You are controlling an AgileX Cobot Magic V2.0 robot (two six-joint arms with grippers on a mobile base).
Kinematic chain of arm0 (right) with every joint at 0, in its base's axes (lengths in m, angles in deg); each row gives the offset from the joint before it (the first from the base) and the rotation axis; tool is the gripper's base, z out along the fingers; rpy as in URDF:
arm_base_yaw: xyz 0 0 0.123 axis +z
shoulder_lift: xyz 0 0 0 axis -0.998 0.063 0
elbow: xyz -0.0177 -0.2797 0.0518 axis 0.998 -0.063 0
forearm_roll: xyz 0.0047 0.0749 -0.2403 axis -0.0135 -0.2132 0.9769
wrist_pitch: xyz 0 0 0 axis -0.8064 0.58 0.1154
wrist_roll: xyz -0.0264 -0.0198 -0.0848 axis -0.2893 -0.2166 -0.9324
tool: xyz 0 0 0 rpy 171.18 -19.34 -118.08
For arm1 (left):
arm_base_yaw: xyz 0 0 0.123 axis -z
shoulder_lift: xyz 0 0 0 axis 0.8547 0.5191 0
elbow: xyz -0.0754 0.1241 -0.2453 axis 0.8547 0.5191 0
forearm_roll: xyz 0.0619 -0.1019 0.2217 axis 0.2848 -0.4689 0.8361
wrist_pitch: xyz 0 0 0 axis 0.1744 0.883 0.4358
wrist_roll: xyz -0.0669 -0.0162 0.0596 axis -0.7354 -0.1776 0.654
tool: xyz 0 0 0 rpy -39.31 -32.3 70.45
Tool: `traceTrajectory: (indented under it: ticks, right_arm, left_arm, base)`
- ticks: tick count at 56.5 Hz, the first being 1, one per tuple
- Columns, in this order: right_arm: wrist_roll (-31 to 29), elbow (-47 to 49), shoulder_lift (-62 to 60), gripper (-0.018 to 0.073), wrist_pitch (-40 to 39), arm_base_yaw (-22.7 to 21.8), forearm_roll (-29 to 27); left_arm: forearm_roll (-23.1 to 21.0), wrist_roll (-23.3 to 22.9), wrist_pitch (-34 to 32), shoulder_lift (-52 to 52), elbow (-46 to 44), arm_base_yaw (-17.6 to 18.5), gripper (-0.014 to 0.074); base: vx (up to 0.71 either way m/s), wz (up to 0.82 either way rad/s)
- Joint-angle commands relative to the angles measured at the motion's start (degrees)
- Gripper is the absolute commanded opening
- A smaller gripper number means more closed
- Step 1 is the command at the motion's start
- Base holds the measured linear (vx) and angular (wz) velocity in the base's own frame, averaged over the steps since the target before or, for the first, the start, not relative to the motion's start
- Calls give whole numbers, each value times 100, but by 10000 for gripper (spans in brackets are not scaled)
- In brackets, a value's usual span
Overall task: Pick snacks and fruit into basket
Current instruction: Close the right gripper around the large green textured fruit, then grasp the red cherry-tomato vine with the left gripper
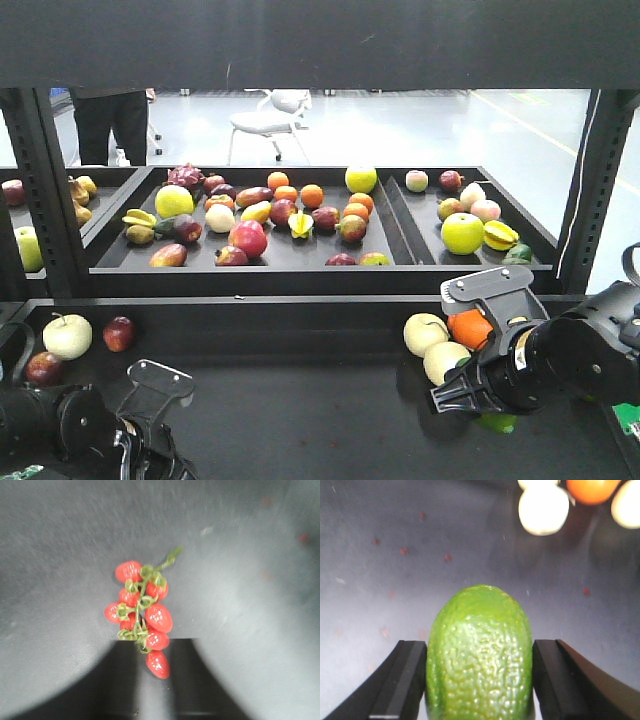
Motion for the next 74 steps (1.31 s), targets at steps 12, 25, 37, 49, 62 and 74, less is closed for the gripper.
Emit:
traceTrajectory:
  ticks: [12,25,37,49,62,74]
  right_arm:
    - [-75,151,-259,-11,-287,-31,137]
    - [-103,151,-259,-11,-286,-31,147]
    - [-102,151,-259,-11,-286,-31,239]
    - [-102,151,-259,-11,-343,-31,292]
    - [-102,151,-259,-11,-394,-31,292]
    - [-102,151,-259,-9,-412,-31,292]
  left_arm:
    - [-49,22,-646,186,-163,31,630]
    - [-43,429,-175,720,-610,31,601]
    - [-36,465,78,1066,-847,31,568]
    - [-36,669,-157,1298,-847,31,567]
    - [134,731,-84,1456,-1123,31,567]
    - [360,715,22,1679,-1237,31,564]
  base:
    - [0,0]
    - [0,0]
    - [0,0]
    - [0,0]
    - [0,0]
    - [0,0]
